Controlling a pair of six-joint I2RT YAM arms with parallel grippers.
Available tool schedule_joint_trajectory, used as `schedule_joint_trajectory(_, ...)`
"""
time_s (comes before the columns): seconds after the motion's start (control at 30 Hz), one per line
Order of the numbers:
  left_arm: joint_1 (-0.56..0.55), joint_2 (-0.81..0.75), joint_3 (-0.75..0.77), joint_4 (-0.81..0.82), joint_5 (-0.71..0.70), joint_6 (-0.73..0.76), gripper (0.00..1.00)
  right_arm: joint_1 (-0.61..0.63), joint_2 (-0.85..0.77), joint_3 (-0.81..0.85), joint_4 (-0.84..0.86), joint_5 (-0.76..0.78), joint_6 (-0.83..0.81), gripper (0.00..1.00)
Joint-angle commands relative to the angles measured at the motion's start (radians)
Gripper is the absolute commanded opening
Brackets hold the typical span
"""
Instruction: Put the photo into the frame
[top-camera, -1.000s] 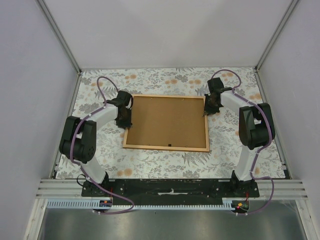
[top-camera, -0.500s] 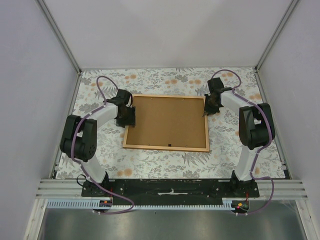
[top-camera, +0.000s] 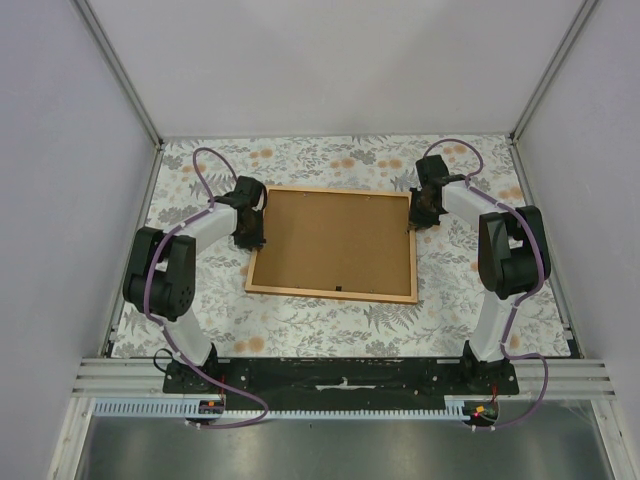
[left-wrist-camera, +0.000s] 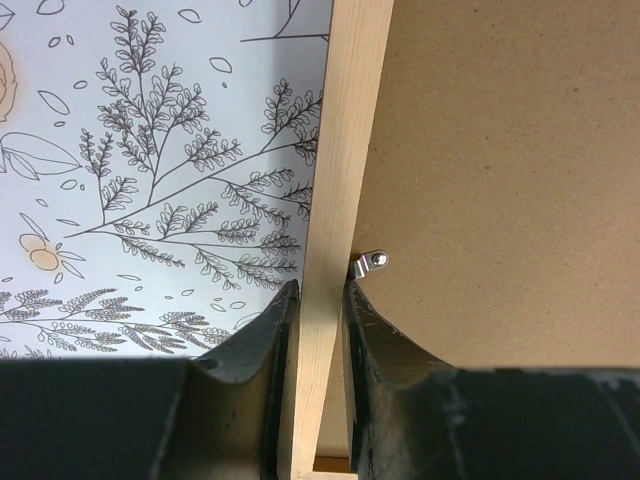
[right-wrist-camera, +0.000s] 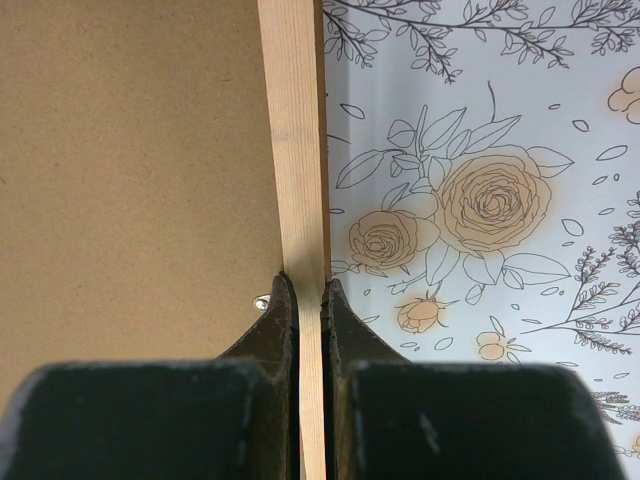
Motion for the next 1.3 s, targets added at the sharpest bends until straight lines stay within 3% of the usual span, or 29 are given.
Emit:
schedule_joint_trajectory(0.0, 0.01, 0.039, -0.004, 0.001, -0.083, -0.012, 0.25, -0.006, -0.028, 0.005, 0.004, -0.006, 0.02, 0.0)
schedule_joint_trajectory(0.2, 0.011, 0.05, -0.005, 0.049, -0.037, -0.047, 0.21, -0.006, -0.03, 0.005, 0.004, -0.009, 0.019, 0.0)
schedule_joint_trajectory(0.33, 0.013, 0.041, -0.045, 0.168, 0.066, -0.127, 0.18, -0.008, -0.031, 0.001, 0.004, -0.015, 0.019, 0.0)
schedule_joint_trajectory(0.5, 0.013, 0.044, -0.073, 0.223, 0.004, -0.221, 0.17, -0.008, -0.039, -0.005, 0.007, -0.015, 0.017, 0.0)
schedule_joint_trajectory(0.7, 0.016, -0.015, -0.026, 0.205, -0.03, -0.153, 0.44, -0.008, -0.028, 0.001, 0.007, -0.011, 0.019, 0.0)
schedule_joint_trajectory(0.83, 0.014, -0.096, 0.011, 0.158, -0.052, -0.064, 0.7, -0.008, -0.025, 0.011, 0.004, -0.006, 0.022, 0.0)
schedule_joint_trajectory(0.9, -0.003, -0.142, 0.028, 0.141, -0.029, -0.003, 0.77, -0.008, -0.025, 0.024, -0.005, -0.006, 0.022, 0.0)
schedule_joint_trajectory(1.07, -0.192, -0.217, 0.048, 0.092, 0.039, 0.136, 0.79, -0.009, -0.025, 0.065, -0.031, -0.015, 0.025, 0.0)
schedule_joint_trajectory(1.27, -0.492, -0.191, 0.068, 0.145, 0.08, 0.195, 0.71, -0.009, -0.042, 0.094, -0.068, -0.014, 0.02, 0.0)
